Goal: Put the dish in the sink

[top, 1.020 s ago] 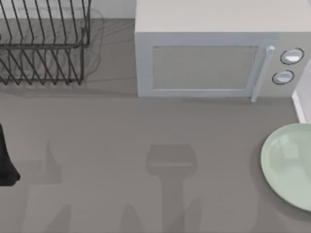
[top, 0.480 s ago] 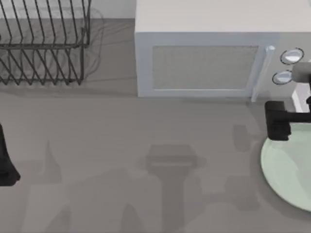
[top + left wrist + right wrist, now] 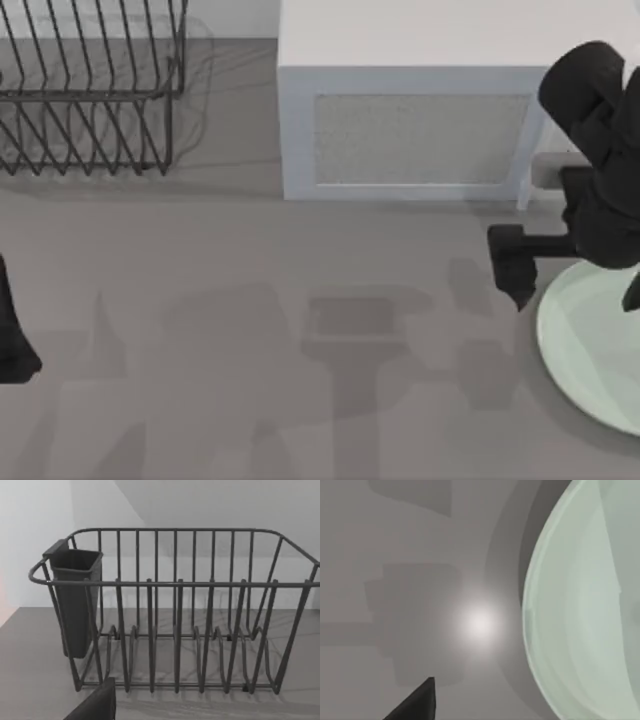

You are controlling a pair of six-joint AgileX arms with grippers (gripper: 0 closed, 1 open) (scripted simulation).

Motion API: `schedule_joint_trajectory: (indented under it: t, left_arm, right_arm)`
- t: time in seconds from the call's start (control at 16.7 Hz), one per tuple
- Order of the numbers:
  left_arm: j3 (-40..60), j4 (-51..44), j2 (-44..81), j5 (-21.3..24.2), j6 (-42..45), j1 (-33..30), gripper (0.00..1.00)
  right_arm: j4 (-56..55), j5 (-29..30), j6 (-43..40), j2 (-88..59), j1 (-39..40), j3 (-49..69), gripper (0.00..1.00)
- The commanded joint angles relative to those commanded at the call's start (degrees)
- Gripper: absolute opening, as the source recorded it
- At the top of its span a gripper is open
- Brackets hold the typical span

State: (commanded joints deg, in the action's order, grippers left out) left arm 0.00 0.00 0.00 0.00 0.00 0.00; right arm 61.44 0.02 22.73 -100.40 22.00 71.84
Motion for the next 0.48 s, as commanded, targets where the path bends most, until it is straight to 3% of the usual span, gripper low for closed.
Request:
schedule_joint_trajectory:
  t: [0.48]
  left_arm:
    - [0.00, 0.00, 0.00, 0.00, 0.00, 0.00, 1.00]
  right_arm:
    - [-4.32, 0.00, -0.01, -1.81, -0.22, -2.88, 1.00]
